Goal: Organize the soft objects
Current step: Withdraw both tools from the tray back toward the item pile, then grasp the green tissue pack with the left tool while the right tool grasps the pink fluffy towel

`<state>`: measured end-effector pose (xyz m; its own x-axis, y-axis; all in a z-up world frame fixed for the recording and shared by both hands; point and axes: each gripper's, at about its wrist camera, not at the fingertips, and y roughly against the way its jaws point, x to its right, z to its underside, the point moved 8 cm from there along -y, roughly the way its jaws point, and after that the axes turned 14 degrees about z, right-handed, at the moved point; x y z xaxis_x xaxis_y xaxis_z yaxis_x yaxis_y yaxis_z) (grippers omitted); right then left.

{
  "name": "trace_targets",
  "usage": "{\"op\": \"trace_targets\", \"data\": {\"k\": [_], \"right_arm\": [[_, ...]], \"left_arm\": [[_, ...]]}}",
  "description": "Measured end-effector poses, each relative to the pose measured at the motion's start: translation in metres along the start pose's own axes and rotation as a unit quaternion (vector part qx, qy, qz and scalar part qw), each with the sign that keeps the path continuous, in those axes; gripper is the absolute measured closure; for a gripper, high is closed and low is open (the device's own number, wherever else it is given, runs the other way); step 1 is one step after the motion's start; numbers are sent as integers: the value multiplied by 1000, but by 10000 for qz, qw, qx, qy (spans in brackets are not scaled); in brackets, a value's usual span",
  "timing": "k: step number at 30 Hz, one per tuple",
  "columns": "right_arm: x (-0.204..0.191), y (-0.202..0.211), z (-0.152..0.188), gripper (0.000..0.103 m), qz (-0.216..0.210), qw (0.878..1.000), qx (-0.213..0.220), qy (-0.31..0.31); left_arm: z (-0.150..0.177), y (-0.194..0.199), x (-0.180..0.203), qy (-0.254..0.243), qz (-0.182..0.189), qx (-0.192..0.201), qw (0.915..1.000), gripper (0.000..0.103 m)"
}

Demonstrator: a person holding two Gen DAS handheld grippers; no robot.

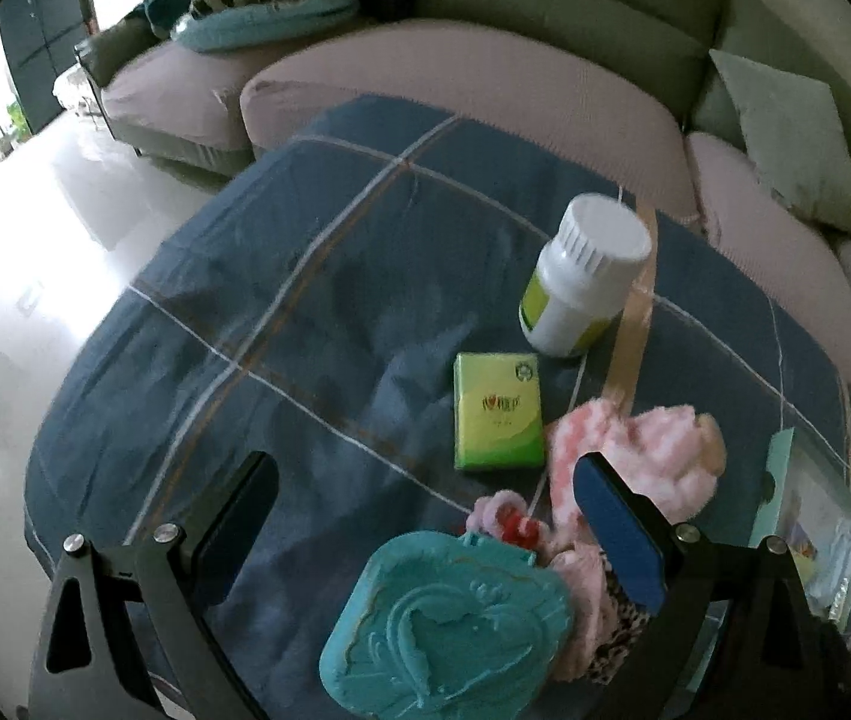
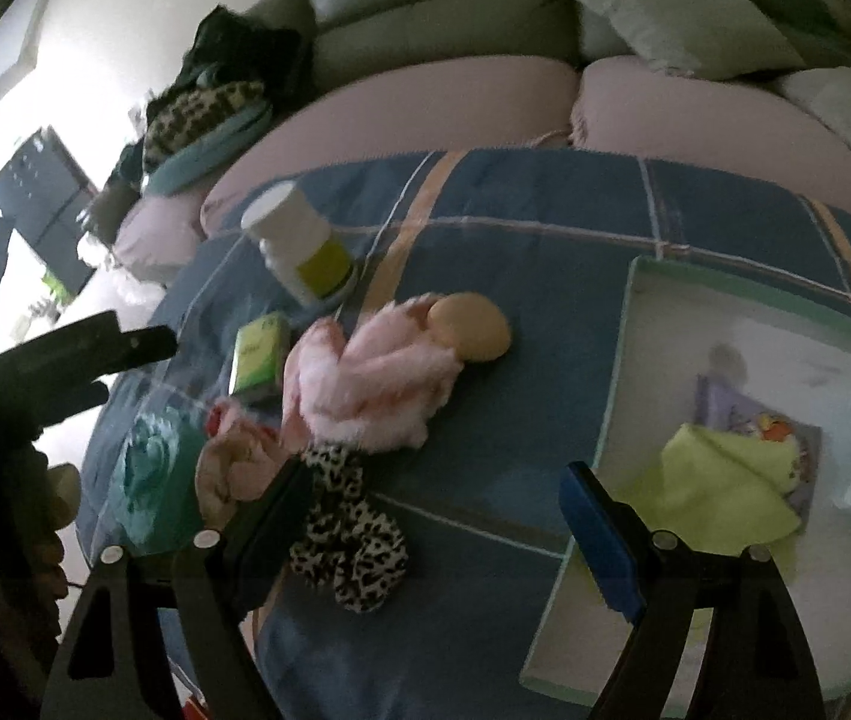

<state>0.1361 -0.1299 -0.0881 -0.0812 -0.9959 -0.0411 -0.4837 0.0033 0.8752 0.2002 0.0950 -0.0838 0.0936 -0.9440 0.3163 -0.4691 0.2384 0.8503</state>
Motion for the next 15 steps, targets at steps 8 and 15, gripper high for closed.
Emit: {"op": "trace_targets", "data": {"k": [8, 15], "right_arm": [[-23, -17, 14, 17, -107, 9988, -319, 342], [-32, -29, 9, 17, -276, 9984, -391, 301]], "left_arm": [[-6, -21, -9, 220, 250, -351, 9988, 4], [-9, -31, -12, 270, 253, -529, 9979, 4]]}}
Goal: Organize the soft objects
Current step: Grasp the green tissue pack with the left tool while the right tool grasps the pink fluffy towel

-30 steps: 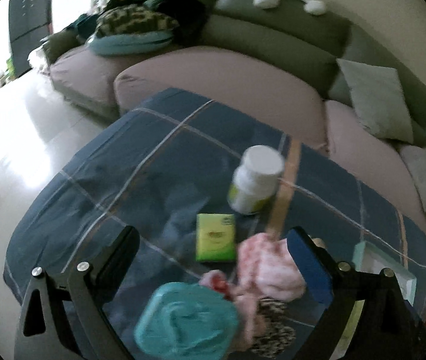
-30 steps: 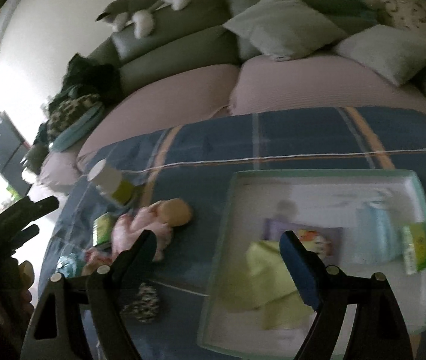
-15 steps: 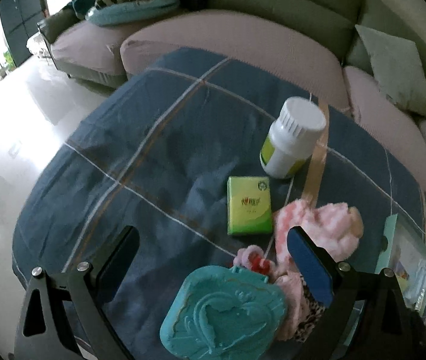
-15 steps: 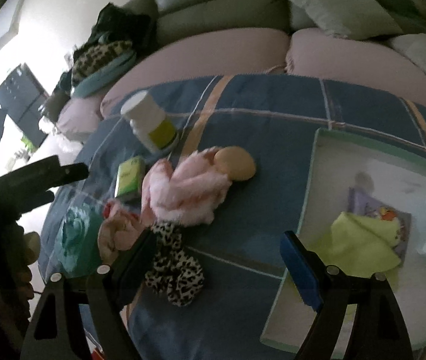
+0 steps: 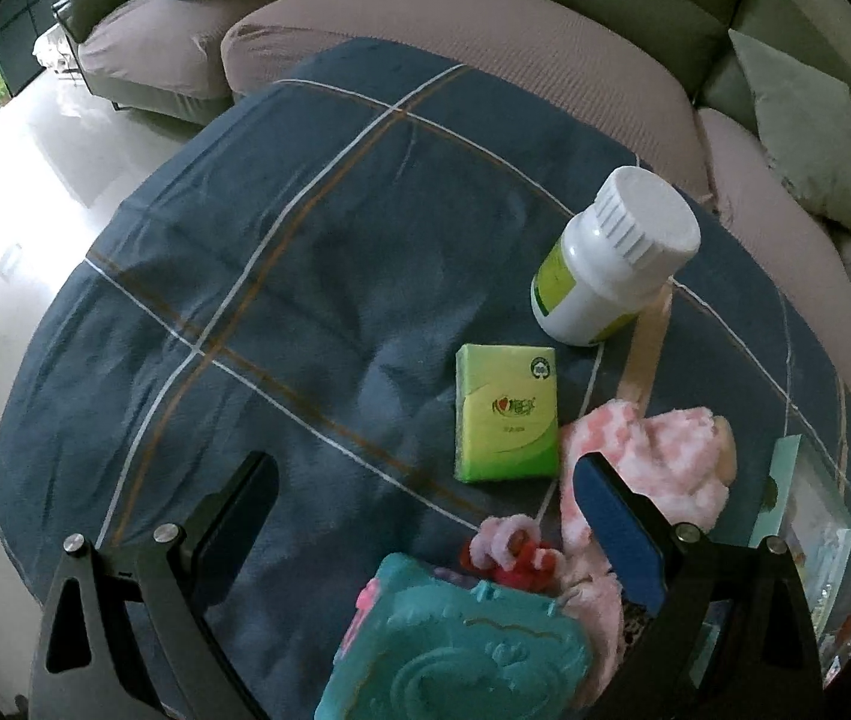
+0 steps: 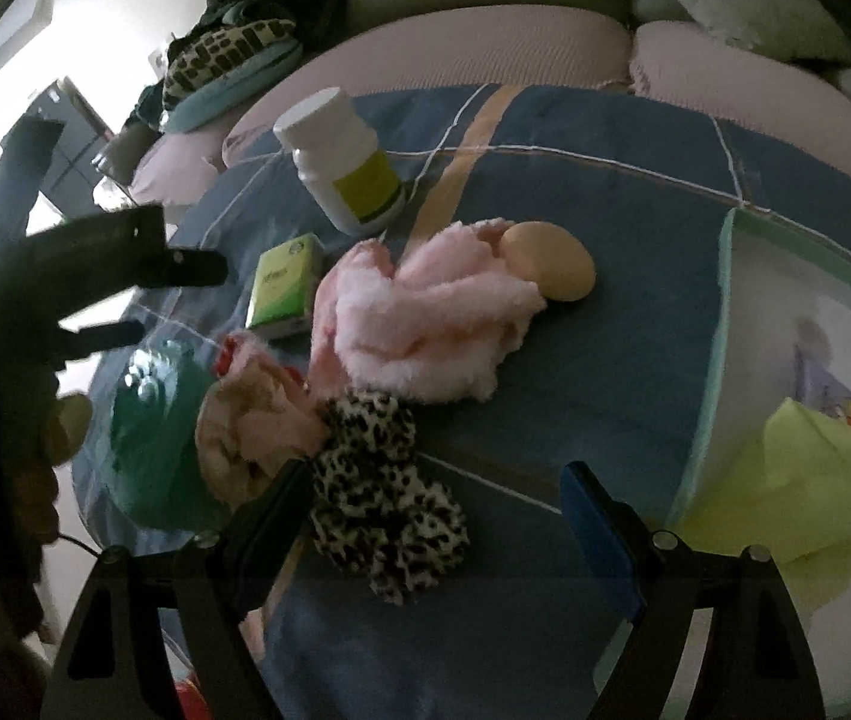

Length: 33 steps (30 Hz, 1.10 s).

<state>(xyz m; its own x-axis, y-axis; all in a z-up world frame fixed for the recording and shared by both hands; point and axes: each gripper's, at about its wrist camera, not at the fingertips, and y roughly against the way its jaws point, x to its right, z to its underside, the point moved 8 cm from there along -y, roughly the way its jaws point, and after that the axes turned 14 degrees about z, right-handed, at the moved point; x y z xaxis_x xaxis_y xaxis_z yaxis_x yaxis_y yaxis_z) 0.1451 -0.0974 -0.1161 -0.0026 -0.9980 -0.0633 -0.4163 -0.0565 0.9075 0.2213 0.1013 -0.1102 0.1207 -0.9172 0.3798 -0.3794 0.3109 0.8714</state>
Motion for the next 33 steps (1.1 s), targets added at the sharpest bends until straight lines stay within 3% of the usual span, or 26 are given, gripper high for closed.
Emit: {"op": "trace_targets", "data": {"k": [6, 13, 17, 24, 30, 33], "right_arm": [[-3, -2, -30, 18, -36, 9990, 432, -118], [-5, -25, -39, 27, -30, 9991, 368, -221], [-4, -36, -38, 41, -166, 9990, 260, -333], [-4, -41, -36, 63, -272, 9986, 187, -402], [-5, -38, -36, 84, -245, 9988, 176, -386], [-4, -36, -36, 86, -264, 9988, 190, -369]], "left_arm": [[-9, -9, 3, 75, 110, -125, 9998, 4], [-13, -28, 11, -44, 82, -413, 9991, 4], [-17, -36, 11, -33, 9, -540, 9985, 4], [-32, -44, 10, 276, 248, -563, 9977, 4], [-33, -59, 19, 48, -27, -777, 9970, 6], [-36, -65, 21, 120, 21, -837, 9964, 20]]}}
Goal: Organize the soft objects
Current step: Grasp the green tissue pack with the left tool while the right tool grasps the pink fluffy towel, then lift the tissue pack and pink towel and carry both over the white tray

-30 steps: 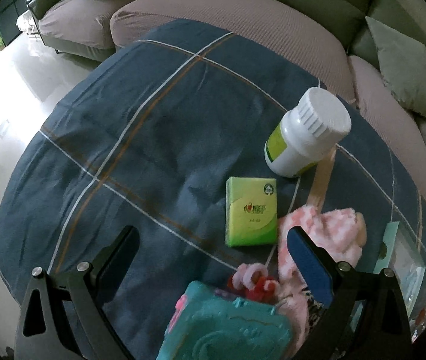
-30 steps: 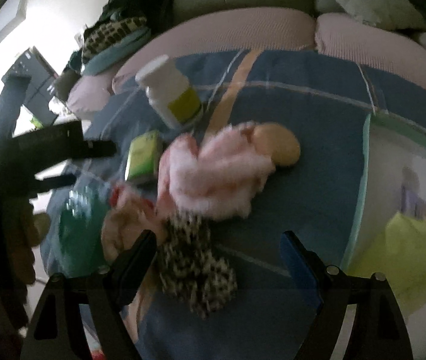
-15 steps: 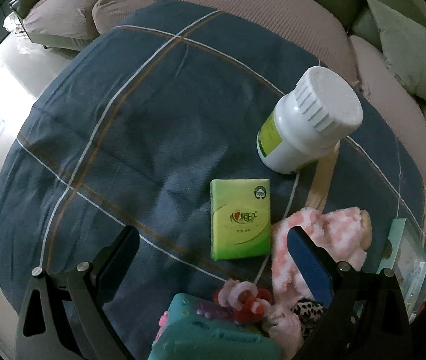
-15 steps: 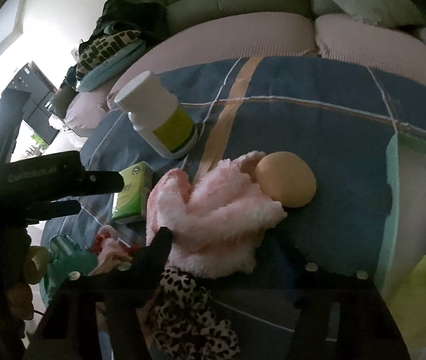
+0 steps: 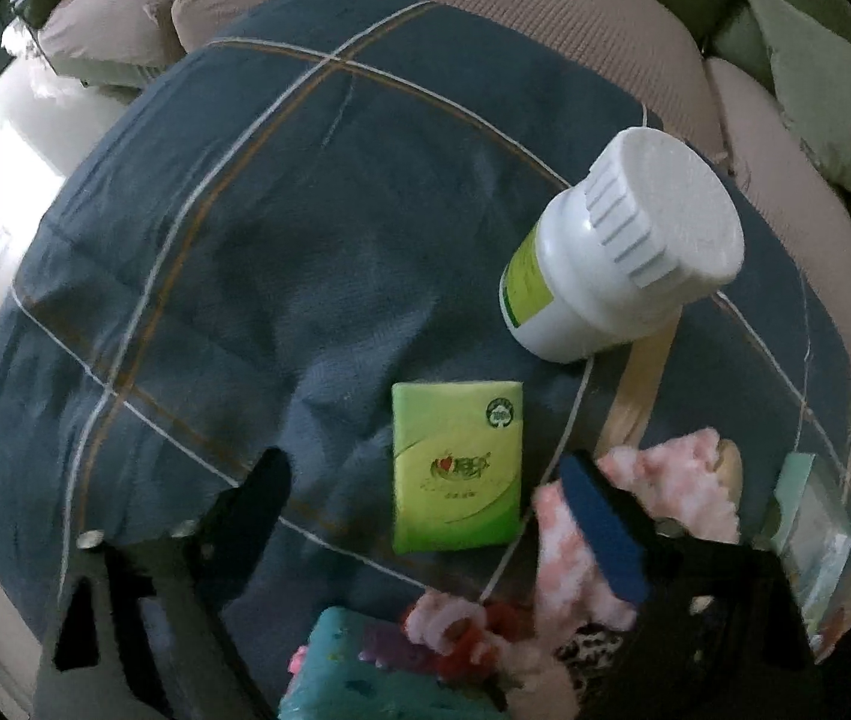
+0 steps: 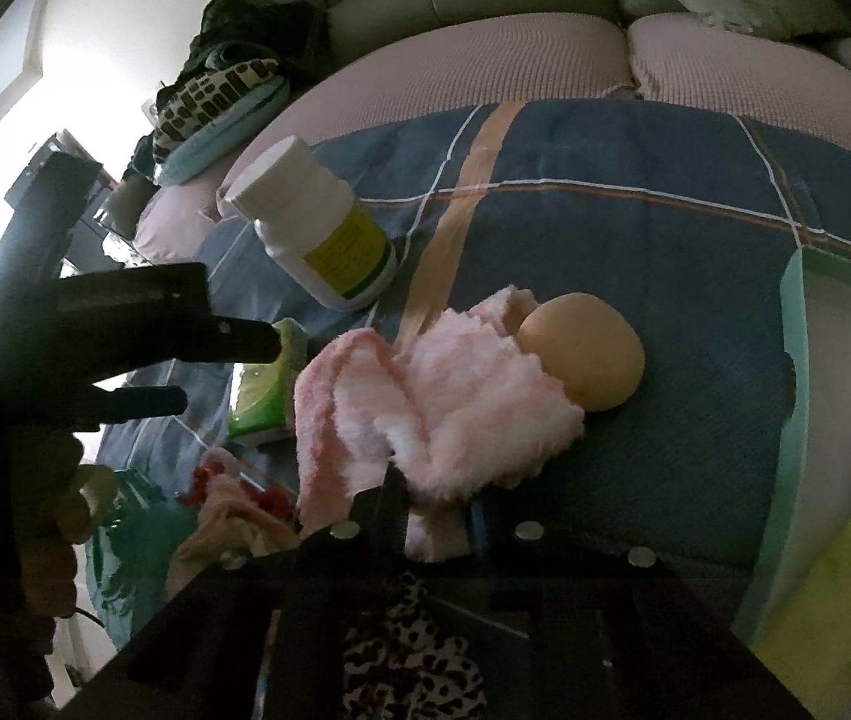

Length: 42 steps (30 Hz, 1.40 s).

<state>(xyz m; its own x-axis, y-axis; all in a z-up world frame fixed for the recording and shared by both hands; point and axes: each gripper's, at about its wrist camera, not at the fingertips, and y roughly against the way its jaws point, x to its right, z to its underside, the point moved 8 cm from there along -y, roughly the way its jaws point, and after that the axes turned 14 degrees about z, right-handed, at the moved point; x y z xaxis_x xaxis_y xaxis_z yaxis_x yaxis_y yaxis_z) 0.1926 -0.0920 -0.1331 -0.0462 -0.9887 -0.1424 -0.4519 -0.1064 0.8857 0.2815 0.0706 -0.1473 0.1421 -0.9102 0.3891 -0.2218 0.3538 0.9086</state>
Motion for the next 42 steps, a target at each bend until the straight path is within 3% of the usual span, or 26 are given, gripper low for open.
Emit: {"op": "trace_targets", "data": {"k": [5, 10, 14, 19, 28, 33, 42], "right_arm": [[1, 1, 0, 86, -14, 10000, -7, 4], [5, 3, -1, 86, -14, 10000, -38, -59], [7, 3, -1, 86, -24, 9999, -51, -93], [8, 5, -1, 88, -103, 9999, 8, -132], [4, 24, -7, 90, -444, 9986, 220, -198], [7, 40, -13, 90, -551, 9973, 406, -264], [11, 84, -26, 90, -763, 9921, 904, -419]], "left_arm": [[-8, -16, 1, 1, -30, -287, 9996, 32], [-5, -32, 4, -13, -43, -455, 9990, 35], [-7, -34, 7, -42, -143, -385, 9991, 54], [-2, -23, 9, 3, -56, -134, 9999, 54], [19, 24, 17, 126, 169, 682, 9974, 54], [32, 37, 23, 57, 284, 916, 9954, 54], [45, 67, 19, -284, 176, 1208, 9921, 54]]}}
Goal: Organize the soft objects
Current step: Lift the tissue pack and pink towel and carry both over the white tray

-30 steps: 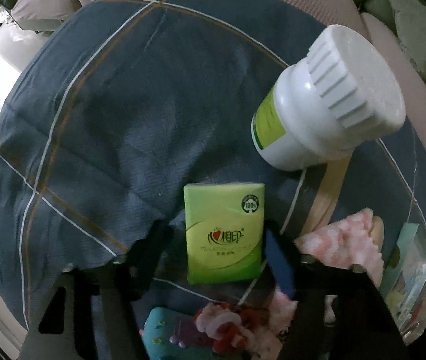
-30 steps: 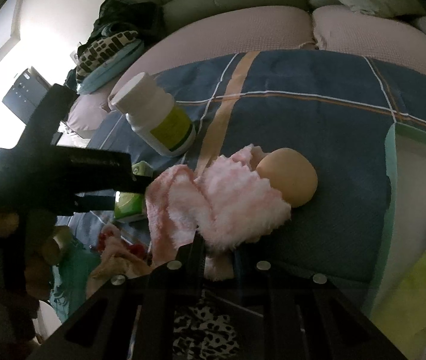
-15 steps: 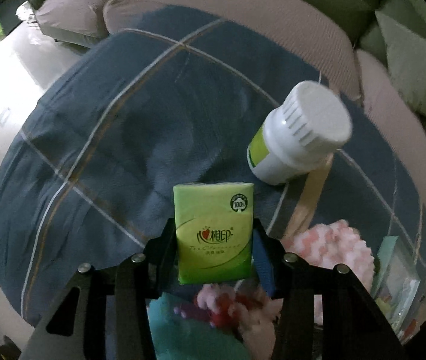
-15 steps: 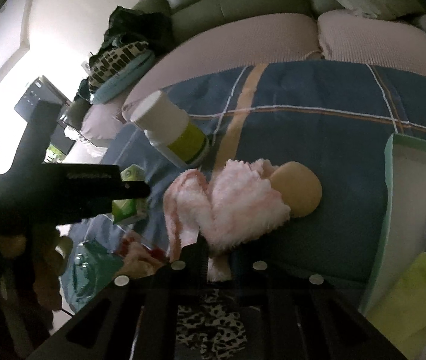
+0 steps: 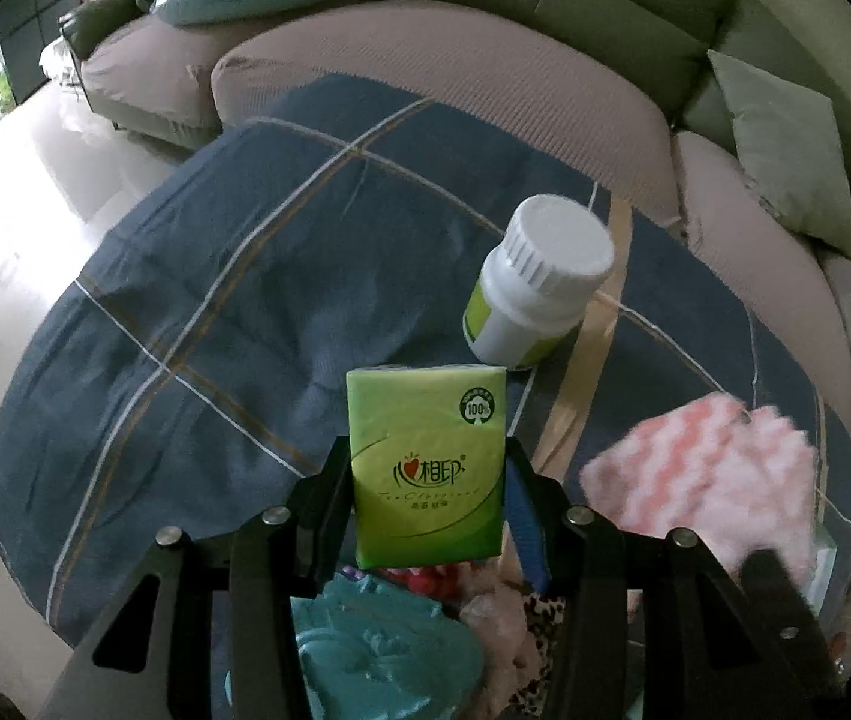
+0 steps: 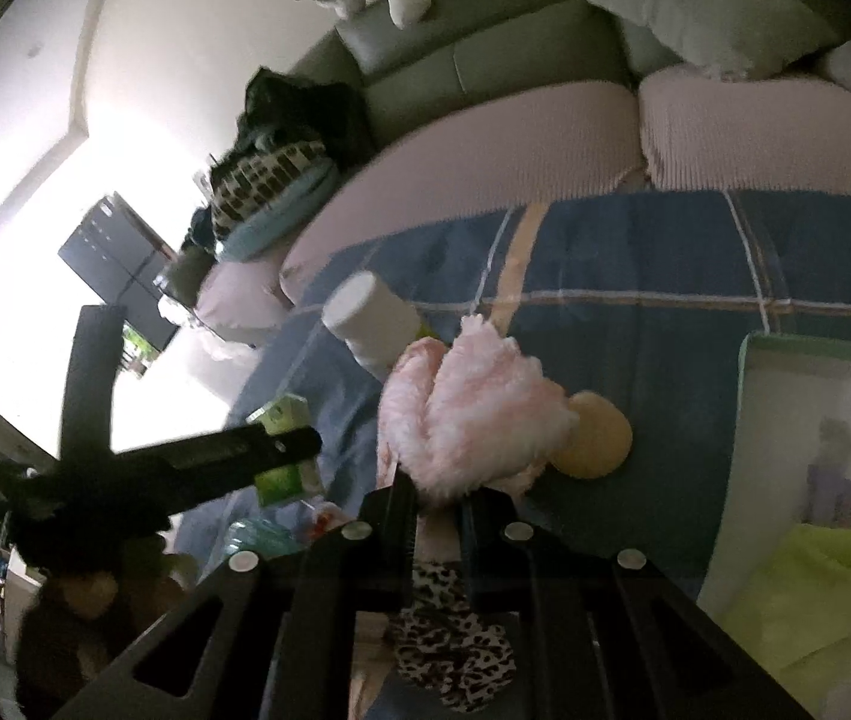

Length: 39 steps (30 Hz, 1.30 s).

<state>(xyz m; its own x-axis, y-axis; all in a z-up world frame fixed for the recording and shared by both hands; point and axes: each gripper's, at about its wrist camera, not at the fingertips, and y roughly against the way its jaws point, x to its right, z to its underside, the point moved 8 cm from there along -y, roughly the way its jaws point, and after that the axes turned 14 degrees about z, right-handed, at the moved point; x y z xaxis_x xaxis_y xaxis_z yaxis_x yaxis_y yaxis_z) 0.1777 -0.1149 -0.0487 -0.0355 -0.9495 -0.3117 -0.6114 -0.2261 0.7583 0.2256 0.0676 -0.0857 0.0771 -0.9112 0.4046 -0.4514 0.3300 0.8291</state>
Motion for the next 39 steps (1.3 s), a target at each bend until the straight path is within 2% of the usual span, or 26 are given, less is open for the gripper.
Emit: {"op": "trace_targets", "data": {"k": [10, 15, 20, 24, 29, 34, 39], "right_arm": [[10, 81, -25, 90, -169, 9951, 947, -207], [35, 116, -33, 90, -125, 9897, 1347, -477], [73, 163, -43, 90, 90, 9779, 1894, -876], [117, 202, -44, 90, 506, 9624, 2341, -1280], [164, 234, -38, 90, 1086, 9438, 2619, -1697], [209, 251, -28, 90, 1901, 9272, 2556, -1972], [244, 252, -22, 90, 2308, 9173, 2377, -2207]], "left_arm": [[-6, 31, 40, -445, 348, 393, 9976, 54], [-7, 47, 57, -644, 453, 570, 9953, 54], [-4, 55, 86, -989, 620, 652, 9910, 54], [8, 47, 119, -1355, 811, 473, 9863, 54], [34, 32, 171, -1920, 1066, 195, 9754, 54], [64, 10, 215, -2471, 1214, -107, 9613, 54], [87, -10, 239, -2705, 1326, -385, 9528, 54]]}}
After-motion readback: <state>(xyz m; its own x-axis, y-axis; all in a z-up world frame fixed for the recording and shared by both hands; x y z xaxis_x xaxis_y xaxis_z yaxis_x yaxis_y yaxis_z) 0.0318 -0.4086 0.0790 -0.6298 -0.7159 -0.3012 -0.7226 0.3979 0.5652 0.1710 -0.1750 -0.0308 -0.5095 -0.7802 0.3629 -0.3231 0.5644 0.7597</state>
